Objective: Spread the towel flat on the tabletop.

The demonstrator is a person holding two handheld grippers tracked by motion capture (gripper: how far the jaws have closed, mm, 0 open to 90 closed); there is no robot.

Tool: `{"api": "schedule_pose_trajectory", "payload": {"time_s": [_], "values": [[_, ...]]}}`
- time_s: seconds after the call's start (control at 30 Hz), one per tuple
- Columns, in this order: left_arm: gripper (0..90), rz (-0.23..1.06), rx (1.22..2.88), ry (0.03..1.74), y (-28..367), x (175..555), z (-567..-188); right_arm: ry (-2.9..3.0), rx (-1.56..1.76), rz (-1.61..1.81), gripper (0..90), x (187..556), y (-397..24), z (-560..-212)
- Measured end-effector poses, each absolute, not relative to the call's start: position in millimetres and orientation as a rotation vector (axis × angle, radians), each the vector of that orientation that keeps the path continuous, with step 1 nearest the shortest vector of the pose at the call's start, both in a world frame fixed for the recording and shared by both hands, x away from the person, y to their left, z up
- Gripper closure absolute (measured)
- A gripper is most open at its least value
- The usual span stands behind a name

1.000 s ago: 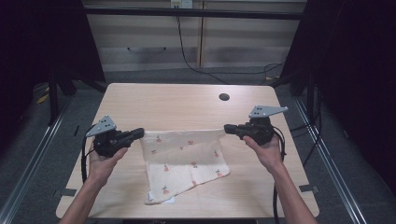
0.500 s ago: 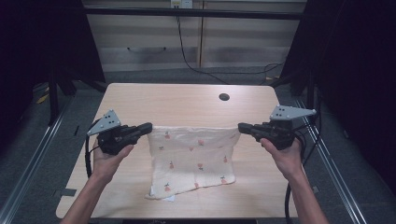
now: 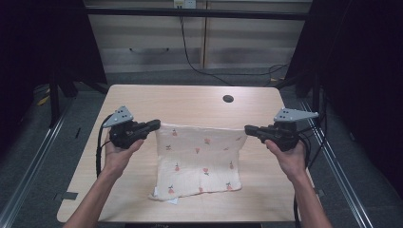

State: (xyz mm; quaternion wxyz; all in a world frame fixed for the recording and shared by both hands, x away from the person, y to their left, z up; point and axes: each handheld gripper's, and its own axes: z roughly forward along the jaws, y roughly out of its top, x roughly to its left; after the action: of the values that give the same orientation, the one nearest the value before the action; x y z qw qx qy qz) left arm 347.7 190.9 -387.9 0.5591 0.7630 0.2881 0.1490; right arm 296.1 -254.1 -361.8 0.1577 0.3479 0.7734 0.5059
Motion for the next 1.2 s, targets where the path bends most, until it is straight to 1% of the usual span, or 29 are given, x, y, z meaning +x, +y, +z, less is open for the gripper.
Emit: {"api": "schedule_pose_trajectory", "payload": {"time_s": [0.13,0.27,0.4,0.73,0.8,0.87,0.93,1.07,1.17,1.2], "values": [[87.8,0.341,1.802,0.721,186.5,360.7,-397.5,2.226,1.027,1.434,90.0,307.6,-254.4,-373.8],[87.8,0.340,1.804,0.765,182.6,372.0,-405.7,2.246,1.068,1.404,90.0,328.2,-255.1,-389.0],[87.7,0.335,1.818,0.758,179.5,376.0,-410.2,2.263,1.109,1.384,90.0,343.0,-255.7,-400.8],[87.4,0.308,1.856,0.859,183.3,402.1,-433.1,2.283,1.165,1.379,89.9,377.7,-249.7,-424.5],[85.9,0.302,1.852,0.876,184.0,404.3,-435.5,2.292,1.169,1.371,89.6,384.9,-247.3,-427.6],[83.5,0.299,1.840,0.914,188.1,408.9,-439.6,2.284,1.187,1.369,85.0,389.9,-245.9,-430.6],[78.0,0.306,1.825,0.938,193.5,409.2,-439.8,2.254,1.212,1.369,79.0,393.0,-246.8,-433.7],[75.1,0.315,1.826,0.949,200.7,407.2,-439.6,2.228,1.230,1.357,70.5,392.8,-251.0,-433.9],[73.8,0.329,1.827,0.951,207.3,404.2,-437.5,2.217,1.239,1.375,69.2,391.4,-254.0,-431.6],[72.7,0.328,1.825,0.951,210.6,402.2,-435.0,2.218,1.233,1.375,65.9,389.2,-254.9,-428.6]]}}
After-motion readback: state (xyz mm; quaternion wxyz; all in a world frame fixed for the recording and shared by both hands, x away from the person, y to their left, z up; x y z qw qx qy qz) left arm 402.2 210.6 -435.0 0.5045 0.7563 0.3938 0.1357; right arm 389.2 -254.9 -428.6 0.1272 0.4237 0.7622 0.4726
